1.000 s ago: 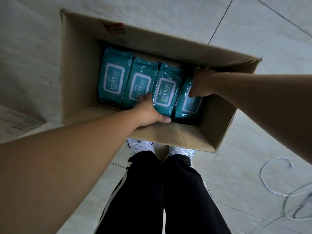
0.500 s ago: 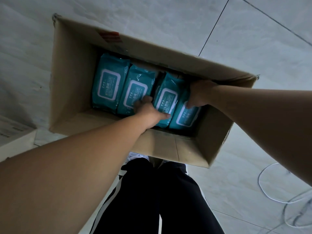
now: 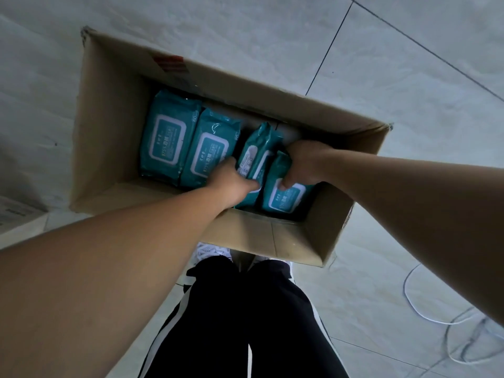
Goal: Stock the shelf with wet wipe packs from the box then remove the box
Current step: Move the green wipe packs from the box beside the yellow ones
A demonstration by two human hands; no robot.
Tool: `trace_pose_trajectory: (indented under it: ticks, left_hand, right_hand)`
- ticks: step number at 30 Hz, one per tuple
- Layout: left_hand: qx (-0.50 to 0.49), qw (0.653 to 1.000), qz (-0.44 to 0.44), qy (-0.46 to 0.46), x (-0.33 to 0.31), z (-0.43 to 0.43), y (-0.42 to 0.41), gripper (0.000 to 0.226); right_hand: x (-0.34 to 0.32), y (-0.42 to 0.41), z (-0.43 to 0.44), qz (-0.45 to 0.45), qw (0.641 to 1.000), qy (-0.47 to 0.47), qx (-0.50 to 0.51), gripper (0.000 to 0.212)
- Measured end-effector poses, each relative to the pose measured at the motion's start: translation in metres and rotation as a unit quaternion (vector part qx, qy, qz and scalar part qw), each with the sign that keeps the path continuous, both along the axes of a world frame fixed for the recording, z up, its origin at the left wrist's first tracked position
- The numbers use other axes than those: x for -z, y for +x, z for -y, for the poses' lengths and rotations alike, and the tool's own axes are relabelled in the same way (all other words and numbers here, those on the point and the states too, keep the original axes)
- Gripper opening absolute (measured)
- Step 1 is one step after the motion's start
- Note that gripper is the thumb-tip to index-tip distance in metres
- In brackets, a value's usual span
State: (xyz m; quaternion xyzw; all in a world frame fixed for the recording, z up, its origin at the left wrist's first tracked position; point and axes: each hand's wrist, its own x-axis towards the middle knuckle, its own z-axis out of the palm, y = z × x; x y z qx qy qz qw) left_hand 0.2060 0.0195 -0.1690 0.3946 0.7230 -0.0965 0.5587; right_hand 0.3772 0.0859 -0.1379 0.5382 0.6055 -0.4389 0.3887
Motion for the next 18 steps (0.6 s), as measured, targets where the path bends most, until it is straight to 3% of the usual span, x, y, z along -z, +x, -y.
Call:
trace_pose_trajectory:
  ticks: [8, 18]
  left_hand:
    - [0.015, 0.998, 0.031, 0.053, -0.065, -0.018, -0.024, 0.045]
    - [-0.004, 0.995, 0.096, 0.018, -0.214, -0.061, -0.067, 0.052]
  right_hand:
    - [-0.06, 0.001, 0.024, -0.066, 0.989, 0.102, 0.079, 0.059]
    - [-0.202, 0.017, 0.024, -0.159, 0.949, 0.098, 0.255, 0.042]
